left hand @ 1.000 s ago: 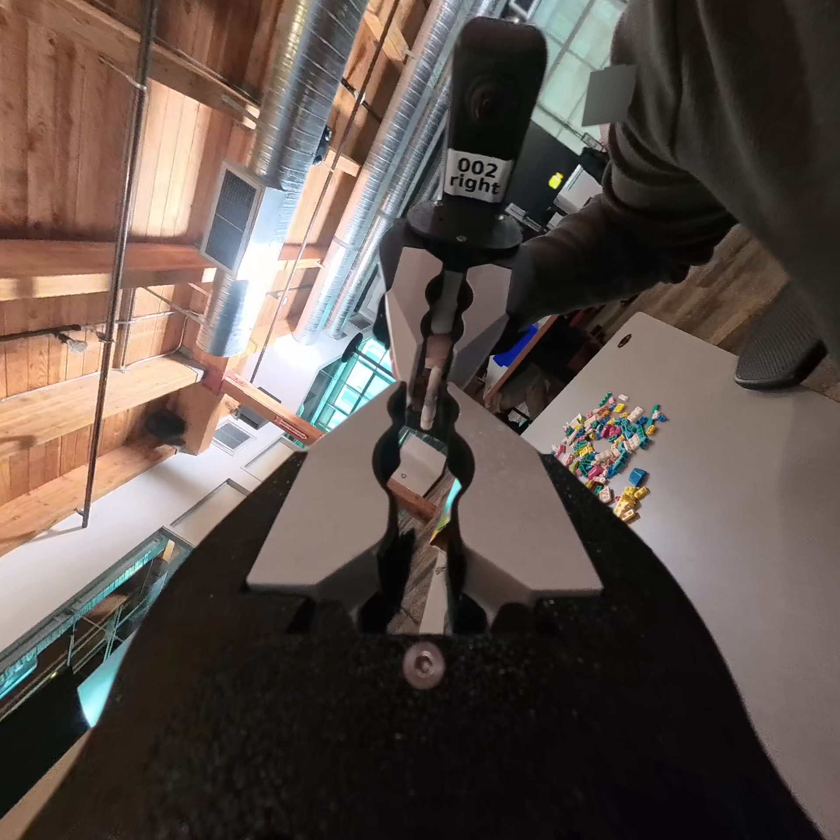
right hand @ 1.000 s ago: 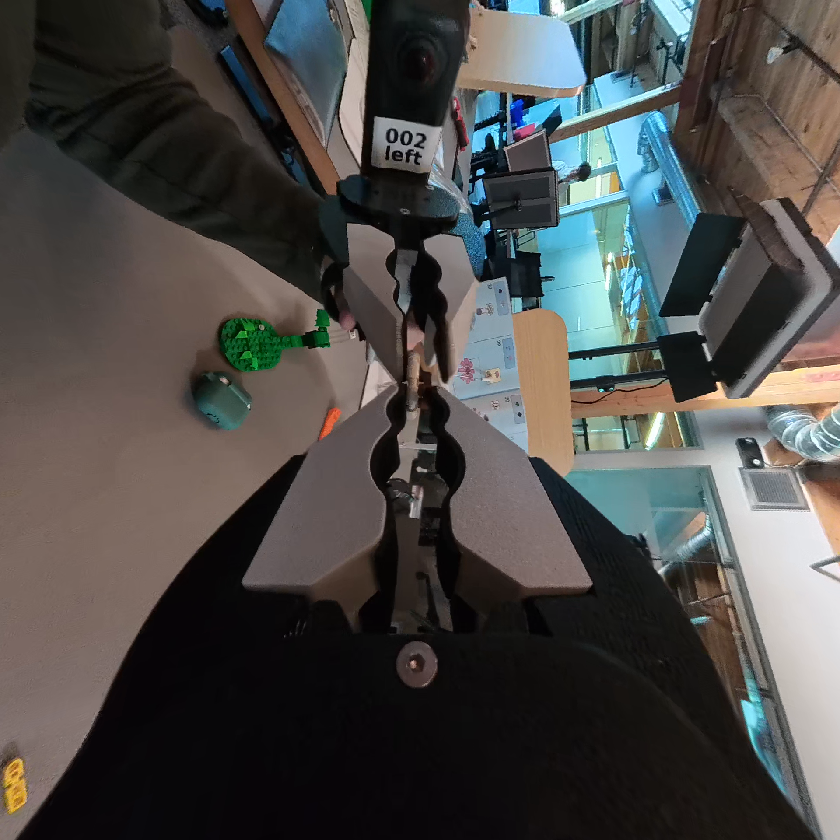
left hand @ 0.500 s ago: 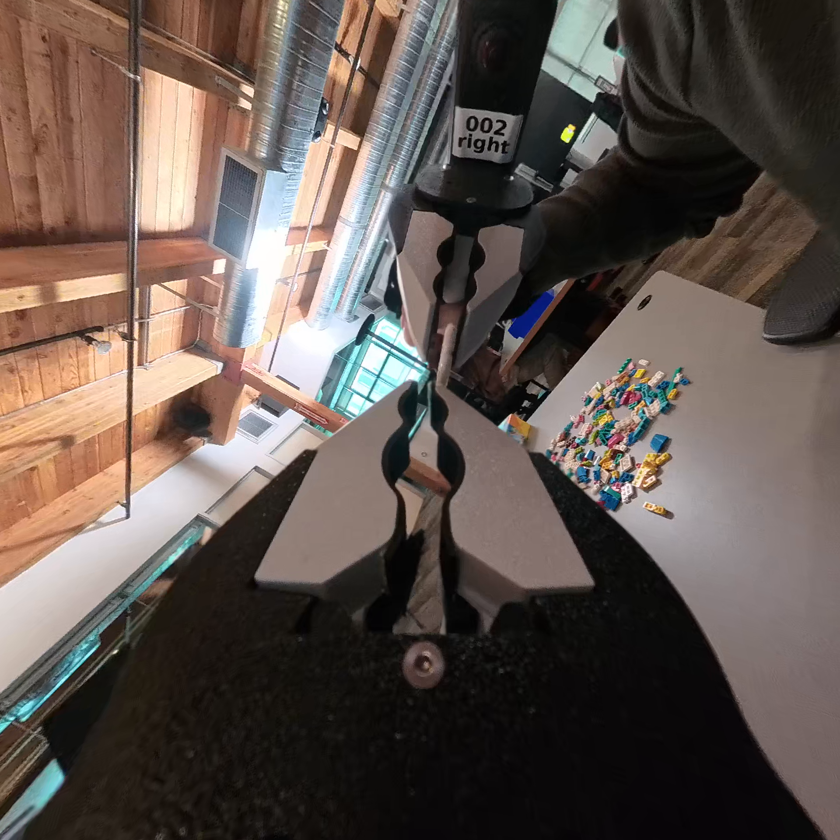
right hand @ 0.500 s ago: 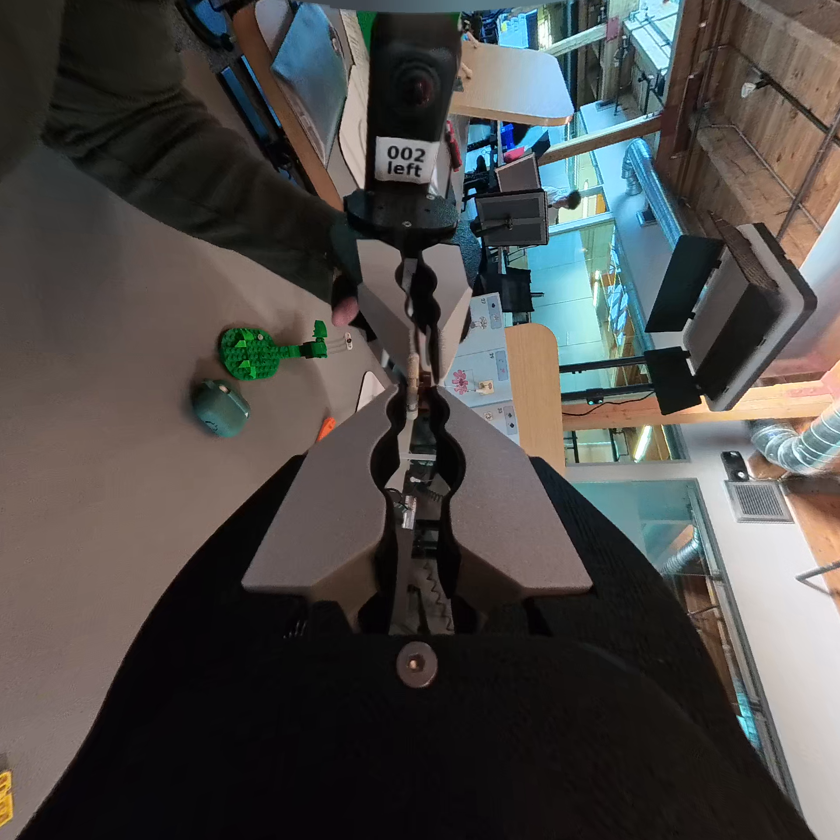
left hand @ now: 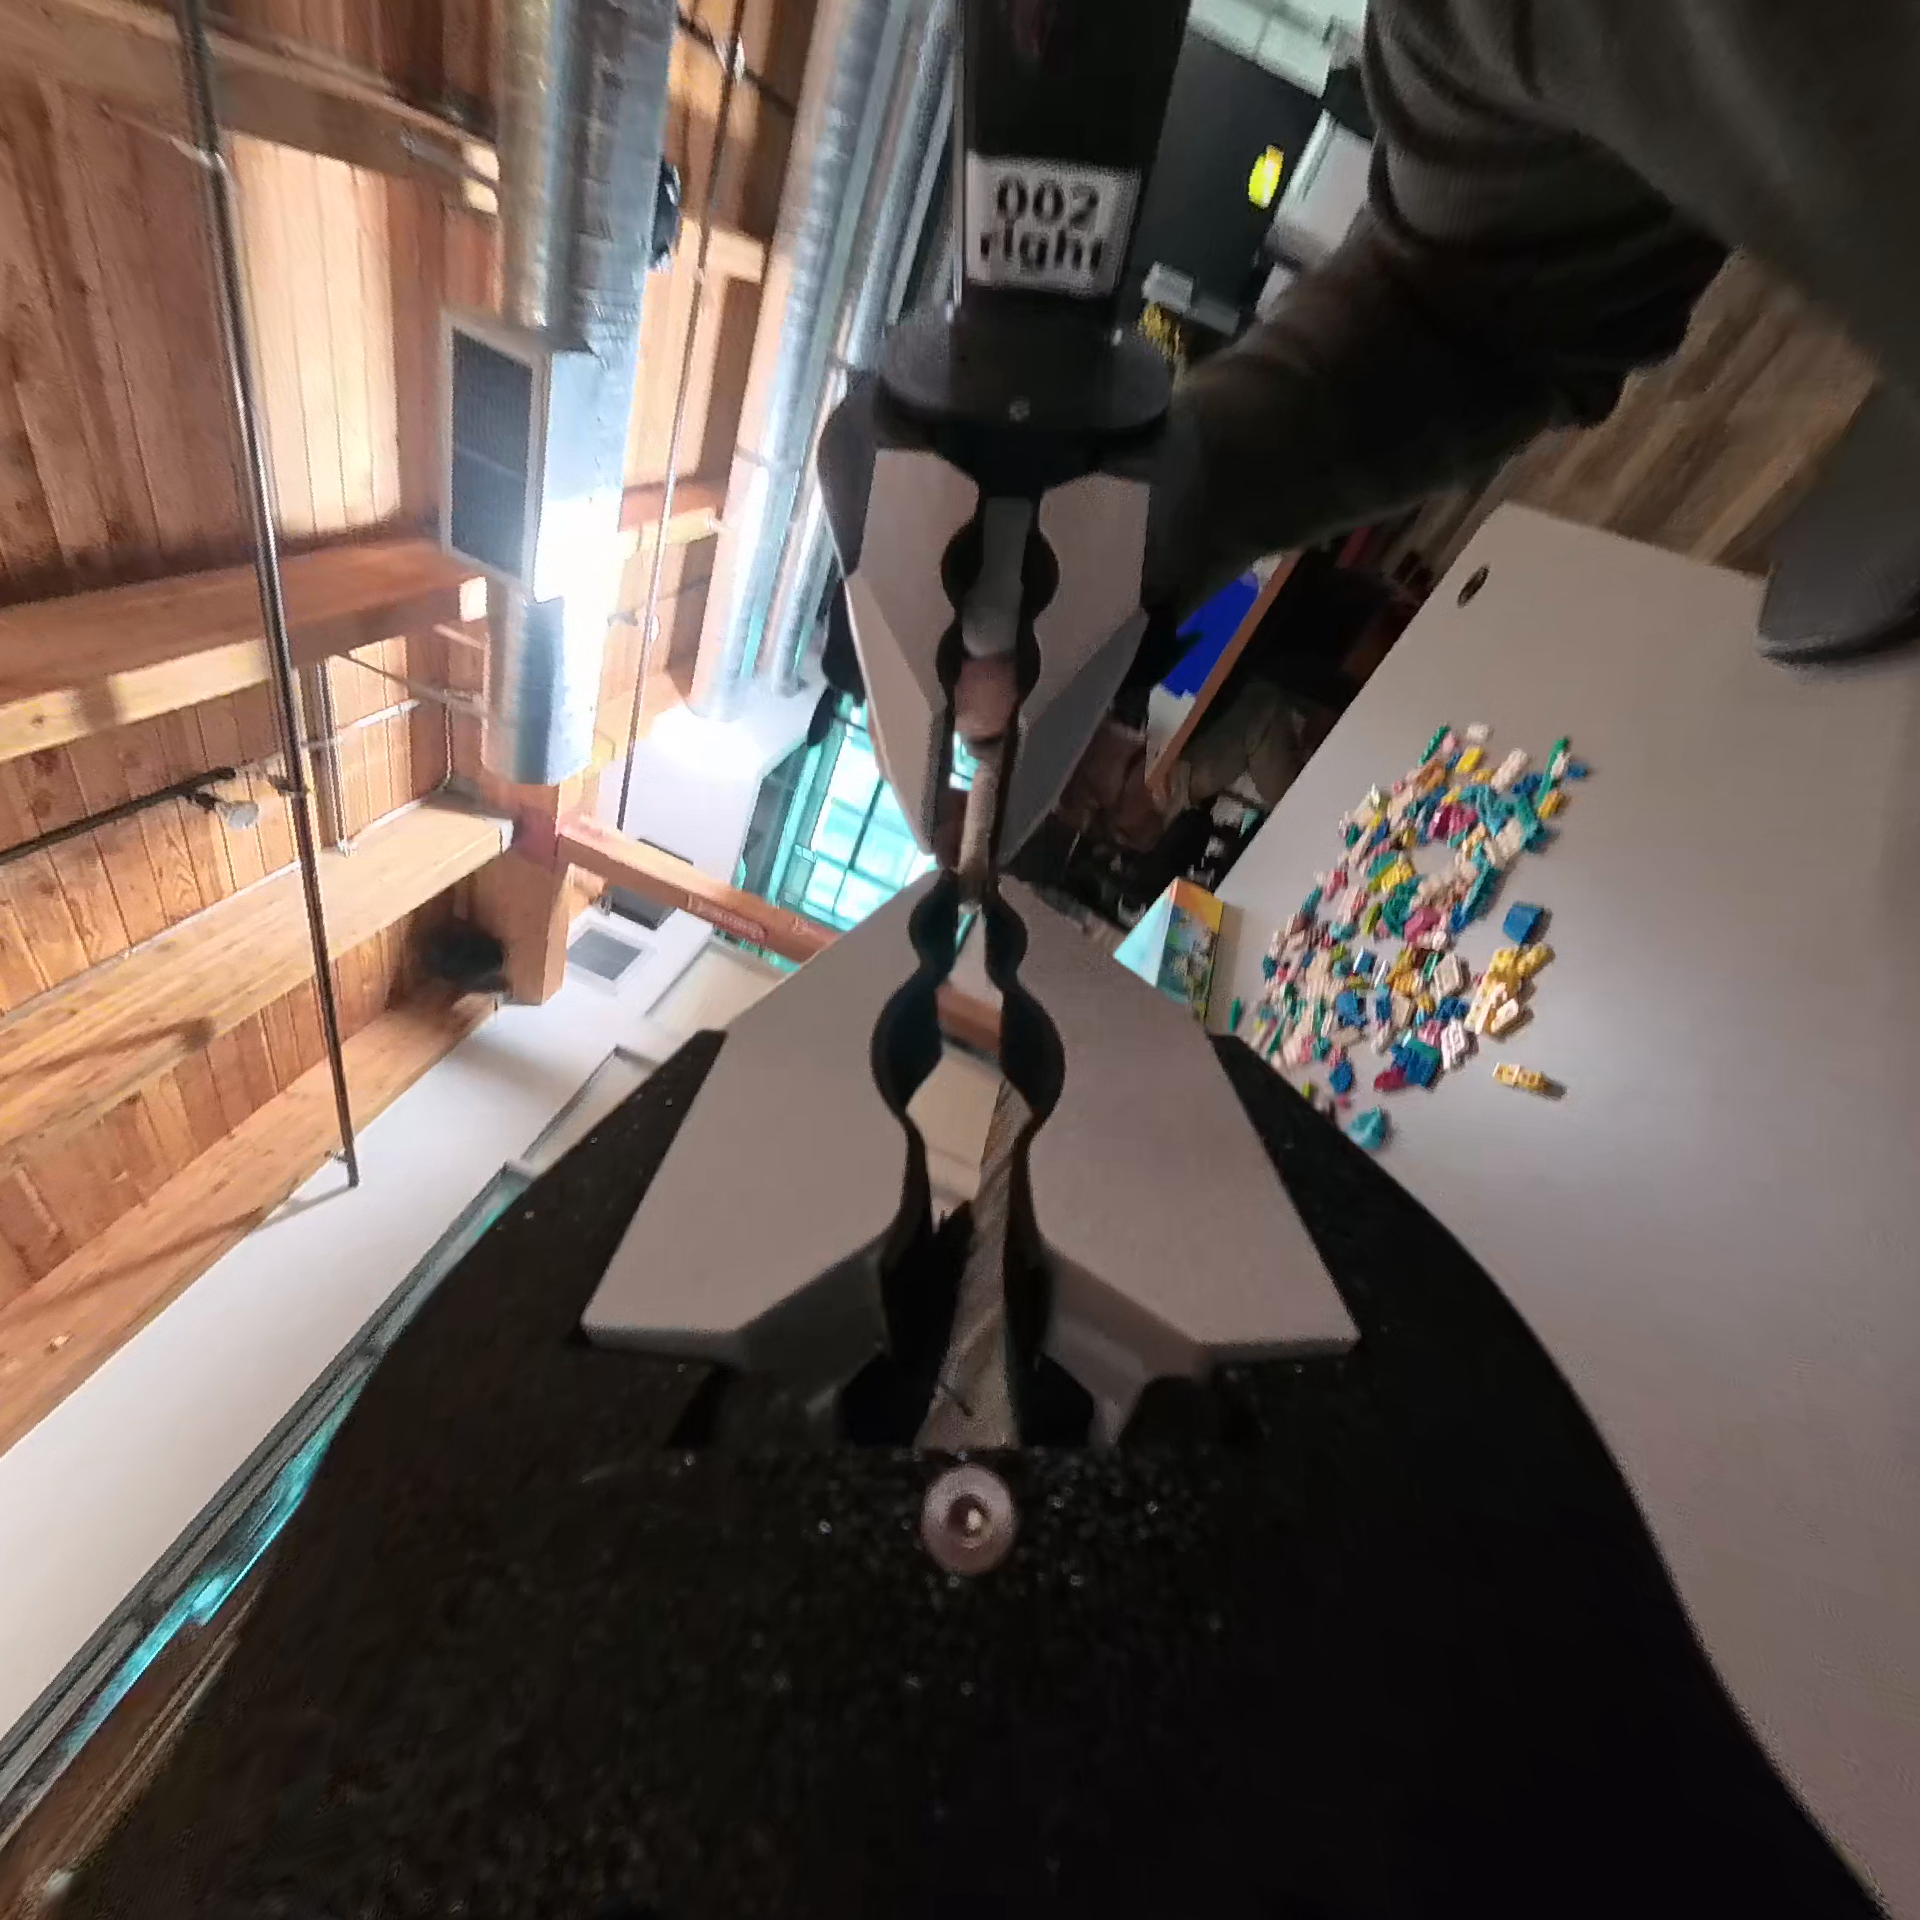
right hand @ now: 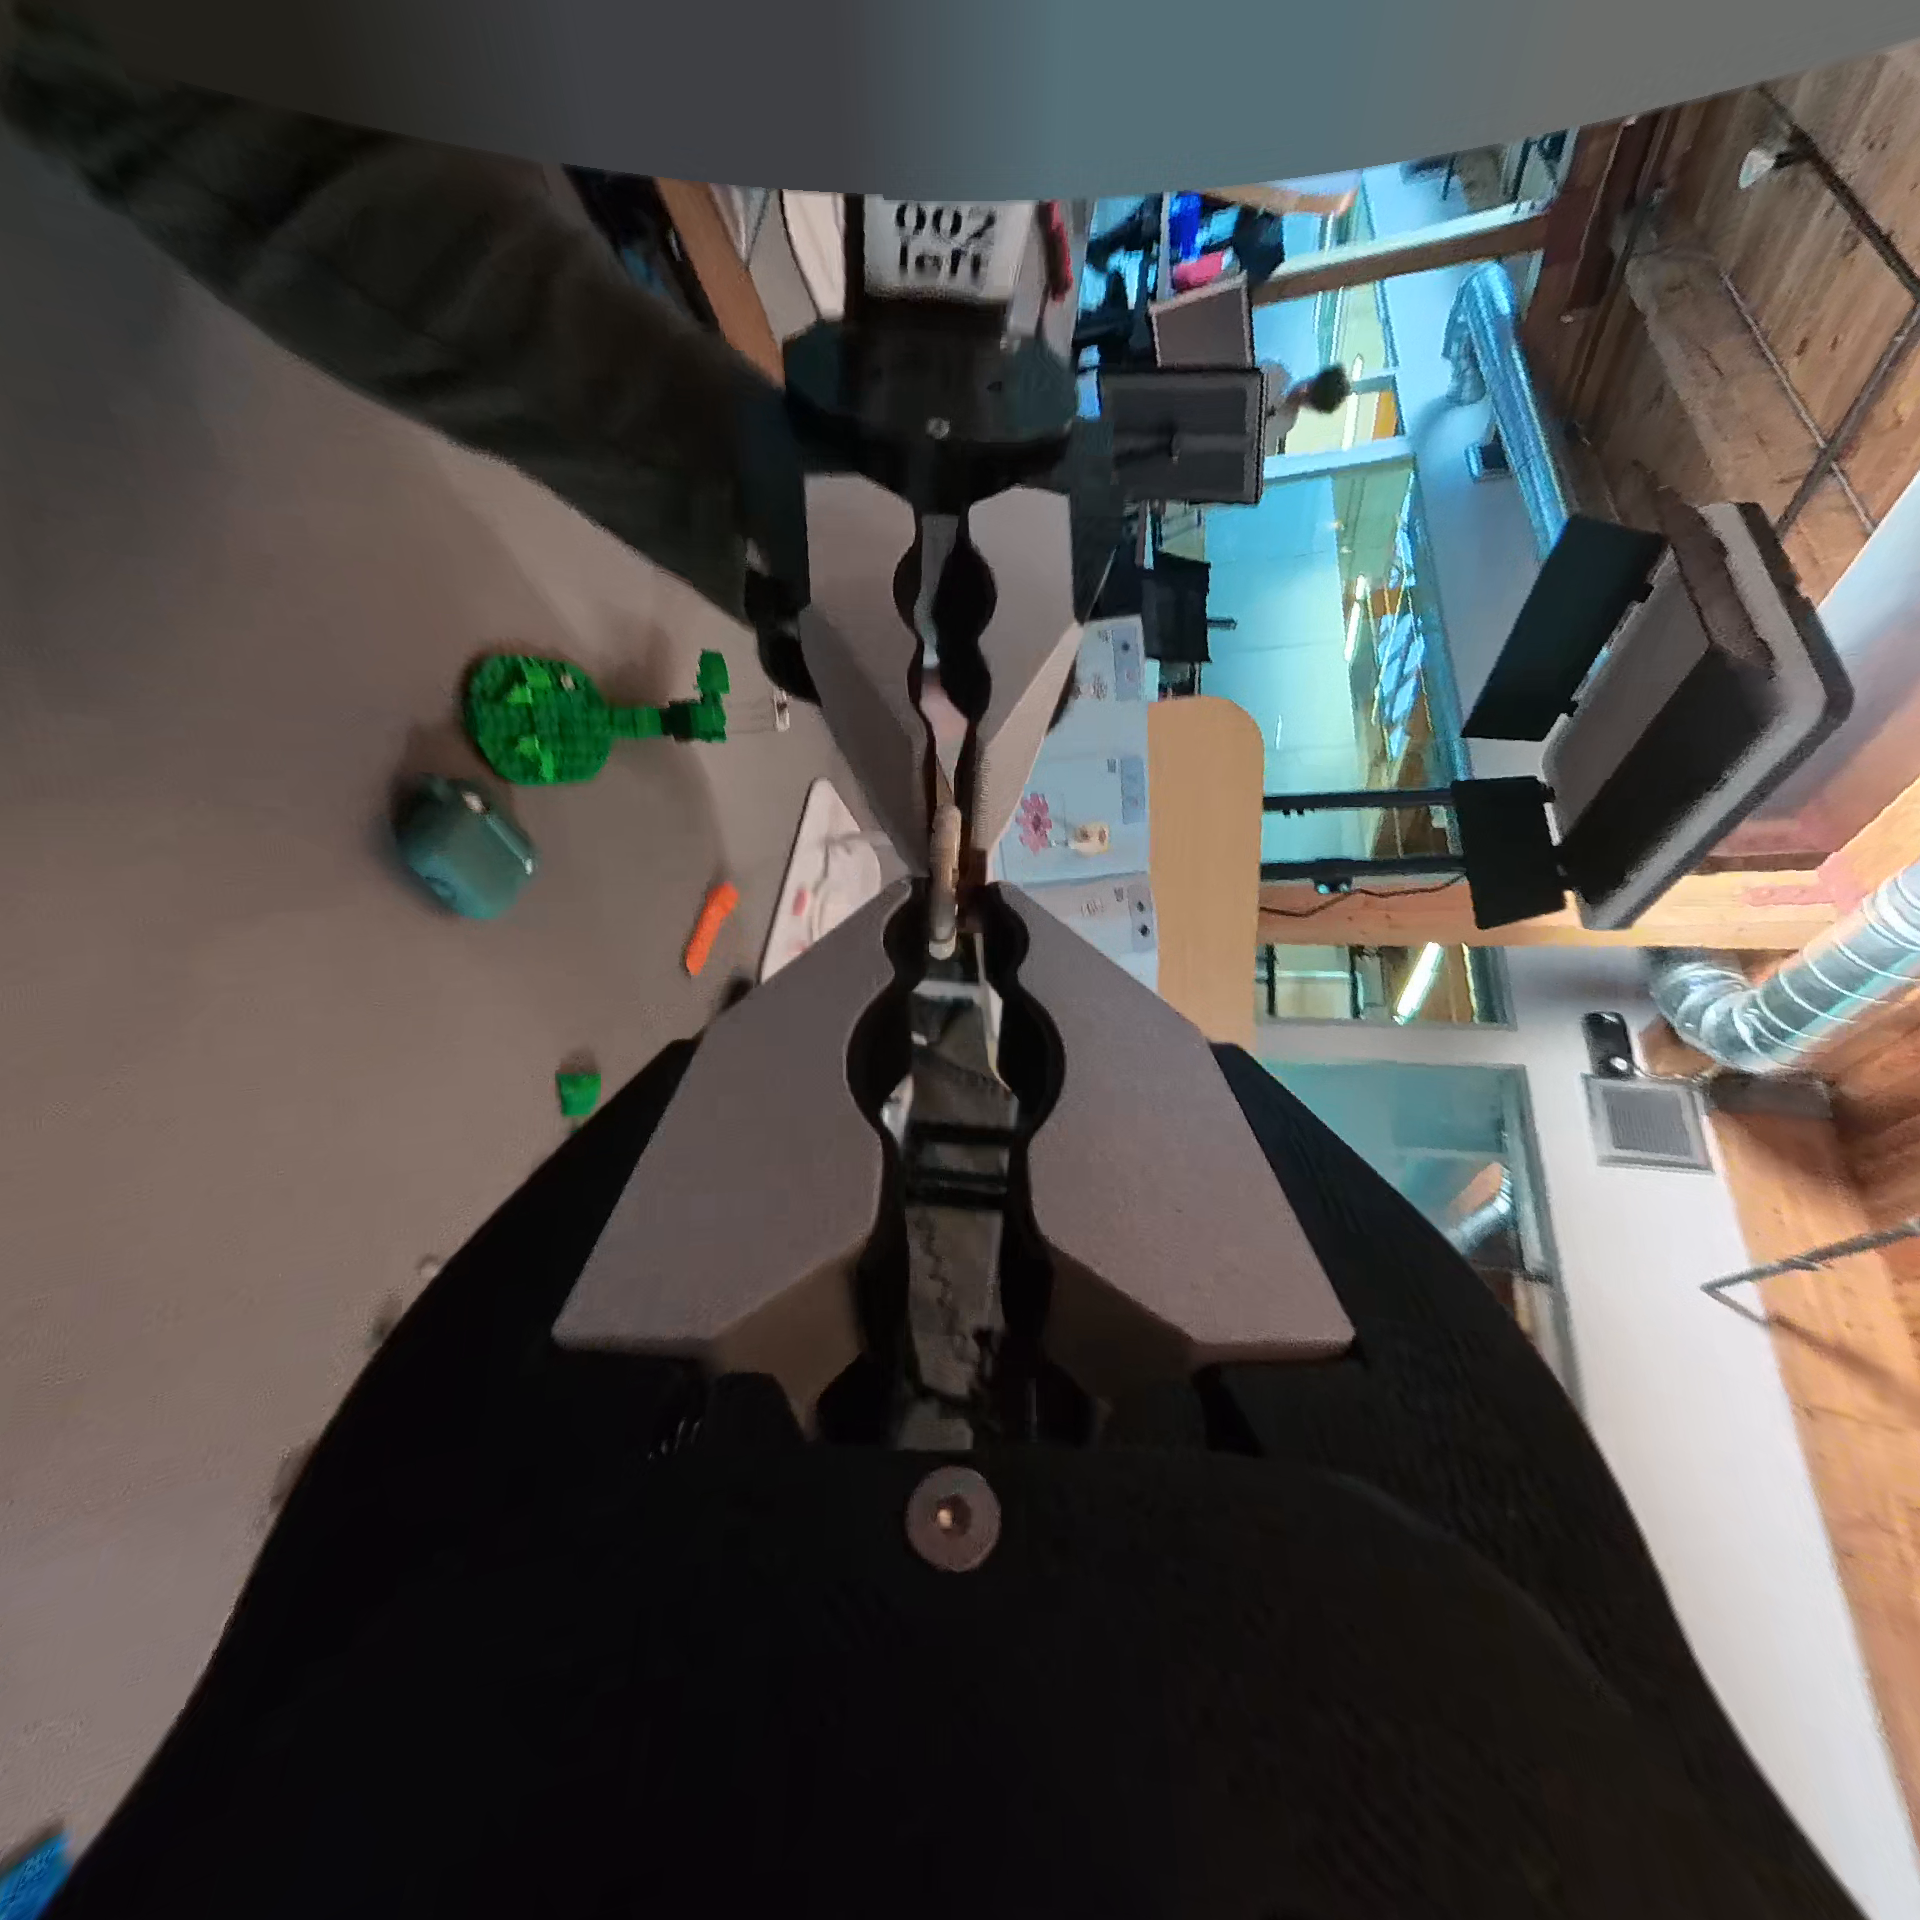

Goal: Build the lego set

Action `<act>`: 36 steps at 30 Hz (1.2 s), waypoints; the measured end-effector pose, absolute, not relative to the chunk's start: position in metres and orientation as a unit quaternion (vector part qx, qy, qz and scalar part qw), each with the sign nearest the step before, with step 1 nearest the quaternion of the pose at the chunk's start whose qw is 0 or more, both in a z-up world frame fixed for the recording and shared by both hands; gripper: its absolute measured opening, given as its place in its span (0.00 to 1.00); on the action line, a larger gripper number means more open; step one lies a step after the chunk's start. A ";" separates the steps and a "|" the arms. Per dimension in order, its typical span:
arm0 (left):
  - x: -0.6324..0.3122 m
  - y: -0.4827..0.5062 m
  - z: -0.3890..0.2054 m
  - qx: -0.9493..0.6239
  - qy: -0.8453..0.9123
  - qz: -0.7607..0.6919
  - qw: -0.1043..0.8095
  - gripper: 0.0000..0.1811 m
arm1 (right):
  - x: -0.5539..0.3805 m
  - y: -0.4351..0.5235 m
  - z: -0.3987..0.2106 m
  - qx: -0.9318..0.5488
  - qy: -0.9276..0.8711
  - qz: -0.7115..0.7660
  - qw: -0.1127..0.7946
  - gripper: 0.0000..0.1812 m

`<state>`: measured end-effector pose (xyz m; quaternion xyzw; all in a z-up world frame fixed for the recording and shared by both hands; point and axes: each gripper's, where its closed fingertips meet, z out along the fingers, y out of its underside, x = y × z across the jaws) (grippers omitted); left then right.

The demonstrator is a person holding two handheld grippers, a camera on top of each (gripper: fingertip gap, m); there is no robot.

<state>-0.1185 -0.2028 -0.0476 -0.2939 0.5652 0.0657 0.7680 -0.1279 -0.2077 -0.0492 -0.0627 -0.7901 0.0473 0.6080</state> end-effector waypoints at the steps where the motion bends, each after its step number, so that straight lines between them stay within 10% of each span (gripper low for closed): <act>1: -0.119 -0.200 -0.049 -0.305 0.566 0.079 0.761 0.01 | -0.128 -0.205 -0.051 -0.062 -0.792 0.028 0.607 0.05; 36: -0.121 -0.172 -0.065 -0.417 0.567 0.198 0.683 0.00 | -0.129 -0.173 -0.067 -0.060 -0.795 -0.156 0.584 0.06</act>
